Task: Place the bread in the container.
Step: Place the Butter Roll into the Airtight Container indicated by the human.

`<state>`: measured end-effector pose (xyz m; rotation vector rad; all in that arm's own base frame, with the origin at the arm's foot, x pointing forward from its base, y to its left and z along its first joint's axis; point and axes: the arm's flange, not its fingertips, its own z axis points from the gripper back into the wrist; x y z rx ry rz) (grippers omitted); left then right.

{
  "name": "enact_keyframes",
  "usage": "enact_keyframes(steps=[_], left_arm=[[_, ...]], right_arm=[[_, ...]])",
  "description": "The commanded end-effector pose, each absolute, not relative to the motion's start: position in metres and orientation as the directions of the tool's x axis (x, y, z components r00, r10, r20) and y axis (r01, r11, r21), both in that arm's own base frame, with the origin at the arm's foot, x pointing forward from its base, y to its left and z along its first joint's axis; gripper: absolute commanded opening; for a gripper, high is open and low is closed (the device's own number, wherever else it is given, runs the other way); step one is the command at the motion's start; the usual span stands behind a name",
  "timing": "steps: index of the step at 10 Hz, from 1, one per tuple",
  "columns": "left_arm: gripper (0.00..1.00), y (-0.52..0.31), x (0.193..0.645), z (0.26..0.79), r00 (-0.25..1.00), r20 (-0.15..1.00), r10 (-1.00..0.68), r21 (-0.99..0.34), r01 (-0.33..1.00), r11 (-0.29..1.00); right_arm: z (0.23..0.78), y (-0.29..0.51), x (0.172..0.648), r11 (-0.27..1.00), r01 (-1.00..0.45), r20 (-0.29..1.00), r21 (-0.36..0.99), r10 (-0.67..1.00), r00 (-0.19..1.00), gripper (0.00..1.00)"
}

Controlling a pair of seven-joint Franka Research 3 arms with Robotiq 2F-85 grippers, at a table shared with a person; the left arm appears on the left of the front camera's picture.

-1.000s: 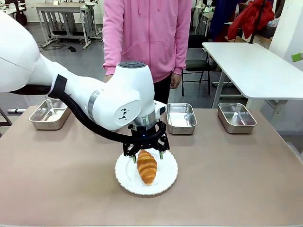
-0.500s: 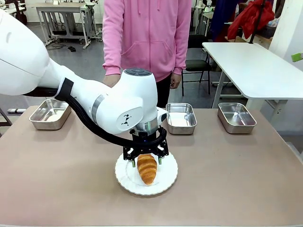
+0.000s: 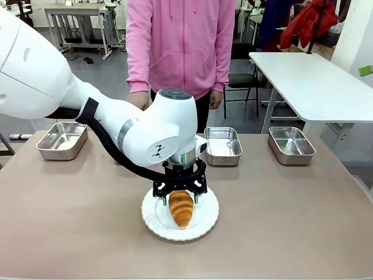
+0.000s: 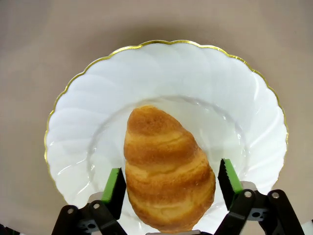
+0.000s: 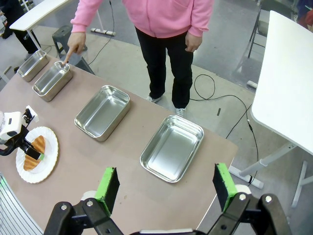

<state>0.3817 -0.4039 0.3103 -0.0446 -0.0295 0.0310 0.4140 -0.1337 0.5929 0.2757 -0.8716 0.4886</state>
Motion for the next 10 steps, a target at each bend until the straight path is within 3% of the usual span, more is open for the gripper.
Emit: enact_keyframes(steps=[1,2,3,4,10], left_arm=[[0.8,-0.4107,0.3832,0.3114,0.998,0.029,0.049,-0.036,-0.048,0.998],[0.61,-0.4106,0.3827,0.3105,0.998,0.022,0.052,-0.038,-0.051,0.998],[0.75,-0.4111,0.3833,0.311,0.998,0.015,0.055,-0.031,-0.054,0.998],[0.41,-0.4121,0.3833,0.3093,0.999,0.019,0.043,-0.036,-0.042,0.998],[0.41,-0.4061,0.3819,0.3098,0.999,0.023,0.032,-0.044,-0.031,0.999]], right_arm=[[0.5923,-0.135,0.4151,0.847,-0.53,0.798,0.036,0.295,0.525,1.0],[0.5923,-0.135,0.4151,0.847,-0.53,0.798,0.036,0.295,0.525,1.0],[0.5923,-0.135,0.4151,0.847,-0.53,0.798,0.036,0.295,0.525,1.0],[0.5923,-0.135,0.4151,0.847,-0.53,0.798,0.036,0.295,0.525,1.0],[0.5923,-0.135,0.4151,0.847,-0.53,0.798,0.036,0.295,0.525,1.0]])
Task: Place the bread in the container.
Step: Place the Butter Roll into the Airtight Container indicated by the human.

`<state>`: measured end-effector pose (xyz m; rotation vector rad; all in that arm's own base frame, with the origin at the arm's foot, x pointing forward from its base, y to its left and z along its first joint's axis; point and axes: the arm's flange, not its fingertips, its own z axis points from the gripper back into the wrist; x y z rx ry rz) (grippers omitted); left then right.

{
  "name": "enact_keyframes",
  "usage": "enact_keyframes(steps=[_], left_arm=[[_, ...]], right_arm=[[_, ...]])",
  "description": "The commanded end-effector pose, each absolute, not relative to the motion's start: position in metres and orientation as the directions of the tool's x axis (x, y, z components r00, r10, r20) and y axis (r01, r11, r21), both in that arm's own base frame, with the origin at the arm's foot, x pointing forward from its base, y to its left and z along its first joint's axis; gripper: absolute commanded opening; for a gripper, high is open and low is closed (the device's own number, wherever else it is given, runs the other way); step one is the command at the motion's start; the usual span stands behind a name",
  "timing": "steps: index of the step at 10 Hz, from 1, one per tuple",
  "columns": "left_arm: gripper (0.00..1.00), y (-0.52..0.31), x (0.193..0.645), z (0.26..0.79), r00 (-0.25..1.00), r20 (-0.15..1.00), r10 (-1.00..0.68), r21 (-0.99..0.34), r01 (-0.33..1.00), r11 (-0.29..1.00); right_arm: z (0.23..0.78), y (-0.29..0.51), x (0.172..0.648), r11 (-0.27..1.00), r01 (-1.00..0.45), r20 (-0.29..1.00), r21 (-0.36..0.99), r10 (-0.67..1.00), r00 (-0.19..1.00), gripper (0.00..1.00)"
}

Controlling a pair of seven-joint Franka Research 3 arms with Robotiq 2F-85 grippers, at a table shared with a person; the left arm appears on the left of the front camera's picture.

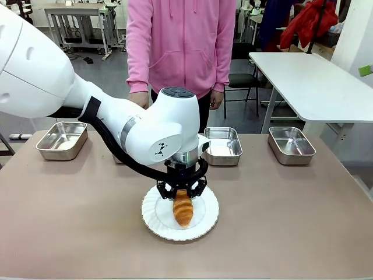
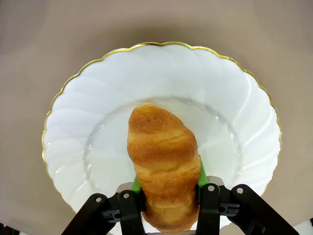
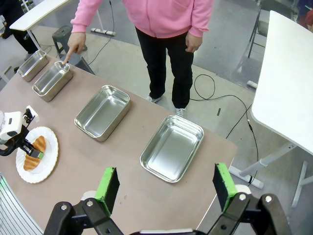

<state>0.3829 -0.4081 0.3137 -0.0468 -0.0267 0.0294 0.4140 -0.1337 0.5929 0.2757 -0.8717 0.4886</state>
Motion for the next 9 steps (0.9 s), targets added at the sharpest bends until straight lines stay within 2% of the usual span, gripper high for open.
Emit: enact_keyframes(steps=[1,3,5,7,9], left_arm=[[0.42,-0.408,0.383,0.314,0.999,0.026,0.03,-0.047,-0.029,0.998],[0.41,-0.372,0.404,0.363,0.988,0.143,0.059,-0.071,-0.049,0.996],[0.41,-0.33,0.431,0.416,0.98,0.195,0.039,-0.085,-0.023,0.996],[0.41,-0.281,0.485,0.442,0.985,0.168,-0.043,-0.12,0.064,0.991],[0.41,-0.239,0.538,0.442,0.982,0.169,-0.087,-0.119,0.108,0.987]], right_arm=[[0.592,-0.135,0.415,0.847,-0.53,0.798,0.036,0.295,0.525,1.0],[0.592,-0.135,0.415,0.847,-0.53,0.798,0.036,0.295,0.525,1.0],[0.592,-0.135,0.415,0.847,-0.53,0.798,0.036,0.295,0.525,1.0],[0.592,-0.135,0.415,0.847,-0.53,0.798,0.036,0.295,0.525,1.0],[0.592,-0.135,0.415,0.847,-0.53,0.798,0.036,0.295,0.525,1.0]])
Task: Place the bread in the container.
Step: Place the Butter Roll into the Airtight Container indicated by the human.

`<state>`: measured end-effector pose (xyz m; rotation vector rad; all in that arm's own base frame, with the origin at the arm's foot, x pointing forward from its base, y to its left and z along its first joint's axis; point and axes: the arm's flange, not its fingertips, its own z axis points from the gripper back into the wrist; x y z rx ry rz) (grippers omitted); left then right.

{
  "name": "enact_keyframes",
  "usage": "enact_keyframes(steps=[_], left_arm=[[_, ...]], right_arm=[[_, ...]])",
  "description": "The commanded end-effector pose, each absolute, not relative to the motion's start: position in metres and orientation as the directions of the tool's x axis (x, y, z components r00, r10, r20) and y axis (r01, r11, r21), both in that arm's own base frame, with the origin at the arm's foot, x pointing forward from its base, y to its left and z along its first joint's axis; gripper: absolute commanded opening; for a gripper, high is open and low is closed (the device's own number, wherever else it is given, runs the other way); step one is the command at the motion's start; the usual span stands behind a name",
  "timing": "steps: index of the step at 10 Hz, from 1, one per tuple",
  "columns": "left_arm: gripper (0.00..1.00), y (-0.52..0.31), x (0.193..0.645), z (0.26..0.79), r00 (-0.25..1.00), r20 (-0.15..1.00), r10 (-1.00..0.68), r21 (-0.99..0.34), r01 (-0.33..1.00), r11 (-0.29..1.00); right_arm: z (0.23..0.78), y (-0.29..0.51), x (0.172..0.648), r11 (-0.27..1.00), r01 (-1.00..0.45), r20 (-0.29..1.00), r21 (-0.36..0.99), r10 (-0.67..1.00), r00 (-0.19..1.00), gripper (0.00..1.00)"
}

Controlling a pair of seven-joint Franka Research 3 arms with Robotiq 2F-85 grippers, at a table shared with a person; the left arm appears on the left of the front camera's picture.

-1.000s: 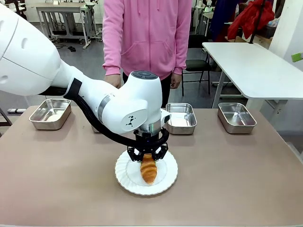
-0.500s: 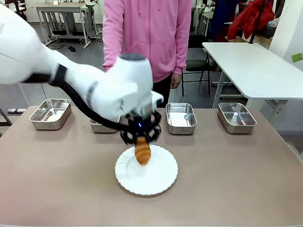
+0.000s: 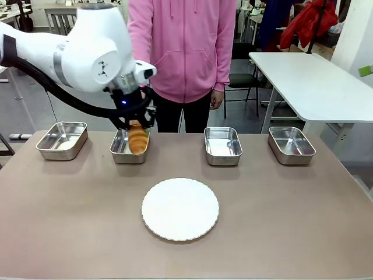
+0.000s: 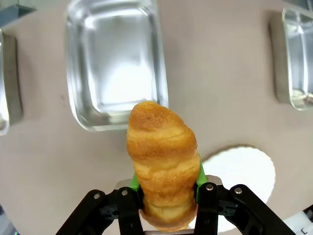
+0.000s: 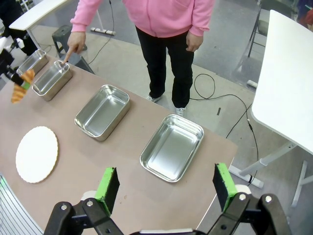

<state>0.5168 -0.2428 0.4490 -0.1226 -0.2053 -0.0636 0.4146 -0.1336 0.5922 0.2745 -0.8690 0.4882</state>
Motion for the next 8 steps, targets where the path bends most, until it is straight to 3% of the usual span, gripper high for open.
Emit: enact_keyframes(steps=[1,4,8], left_arm=[[0.41,-0.227,0.567,0.436,0.977,0.183,-0.109,-0.116,0.132,0.984],[0.41,-0.211,0.619,0.406,0.975,0.164,-0.149,-0.131,0.172,0.976],[0.41,-0.204,0.64,0.382,0.979,0.141,-0.145,-0.09,0.159,0.983]], right_arm=[[0.592,-0.135,0.415,0.847,-0.53,0.798,0.036,0.295,0.525,1.0],[0.592,-0.135,0.415,0.847,-0.53,0.798,0.036,0.295,0.525,1.0],[0.592,-0.135,0.415,0.847,-0.53,0.798,0.036,0.295,0.525,1.0]])
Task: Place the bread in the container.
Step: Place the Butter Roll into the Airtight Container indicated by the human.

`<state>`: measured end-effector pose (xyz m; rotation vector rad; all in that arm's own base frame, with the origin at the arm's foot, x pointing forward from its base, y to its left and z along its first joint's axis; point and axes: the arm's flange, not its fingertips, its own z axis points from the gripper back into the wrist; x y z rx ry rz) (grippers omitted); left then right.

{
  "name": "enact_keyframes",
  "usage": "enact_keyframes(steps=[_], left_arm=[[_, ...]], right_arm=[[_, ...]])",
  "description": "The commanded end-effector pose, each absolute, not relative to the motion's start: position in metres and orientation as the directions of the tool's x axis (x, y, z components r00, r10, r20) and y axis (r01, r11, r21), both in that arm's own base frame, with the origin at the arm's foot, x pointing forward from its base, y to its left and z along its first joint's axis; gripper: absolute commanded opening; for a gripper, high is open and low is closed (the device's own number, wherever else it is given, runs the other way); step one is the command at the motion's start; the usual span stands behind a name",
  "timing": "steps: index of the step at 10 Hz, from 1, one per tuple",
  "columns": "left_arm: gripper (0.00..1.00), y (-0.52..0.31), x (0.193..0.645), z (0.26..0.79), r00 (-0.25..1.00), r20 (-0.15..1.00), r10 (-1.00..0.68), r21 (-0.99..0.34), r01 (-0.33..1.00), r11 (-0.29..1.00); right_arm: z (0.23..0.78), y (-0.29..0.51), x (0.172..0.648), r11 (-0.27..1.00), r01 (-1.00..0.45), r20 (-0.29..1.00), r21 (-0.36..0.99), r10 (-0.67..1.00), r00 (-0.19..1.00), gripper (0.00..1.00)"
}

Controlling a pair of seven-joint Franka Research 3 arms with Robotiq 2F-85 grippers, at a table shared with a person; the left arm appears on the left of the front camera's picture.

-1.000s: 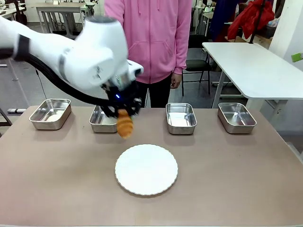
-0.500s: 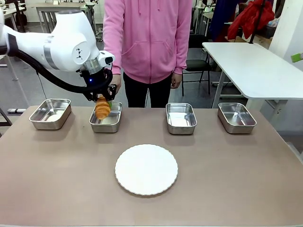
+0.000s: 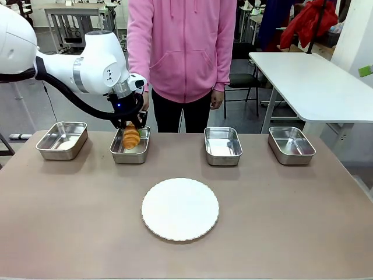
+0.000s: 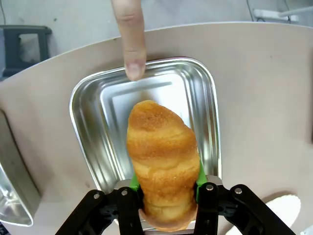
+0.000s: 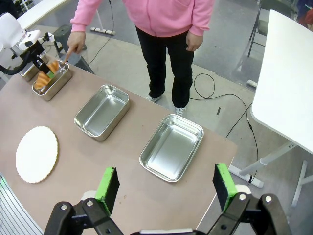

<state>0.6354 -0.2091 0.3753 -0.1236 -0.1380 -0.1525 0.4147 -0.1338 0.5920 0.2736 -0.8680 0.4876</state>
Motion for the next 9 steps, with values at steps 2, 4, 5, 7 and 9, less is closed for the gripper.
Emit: enact_keyframes(steps=[2,4,5,7,9], left_arm=[[0.98,-0.2052,0.6388,0.3787,0.971,0.166,-0.169,-0.066,0.182,0.981],[1.0,-0.2044,0.6388,0.3802,0.972,0.173,-0.162,-0.077,0.177,0.981],[1.0,-0.2057,0.6388,0.3805,0.971,0.17,-0.166,-0.078,0.181,0.98],[1.0,-0.2058,0.638,0.3774,0.975,0.163,-0.148,-0.069,0.161,0.985],[1.0,-0.2085,0.6374,0.376,0.975,0.158,-0.159,-0.085,0.173,0.981]], right_arm=[[0.5923,-0.135,0.4151,0.847,-0.53,0.798,0.036,0.295,0.525,1.0],[0.5923,-0.135,0.4151,0.847,-0.53,0.798,0.036,0.295,0.525,1.0],[0.5923,-0.135,0.4151,0.847,-0.53,0.798,0.036,0.295,0.525,1.0],[0.5923,-0.135,0.4151,0.847,-0.53,0.798,0.036,0.295,0.525,1.0],[0.5923,-0.135,0.4151,0.847,-0.53,0.798,0.036,0.295,0.525,1.0]])
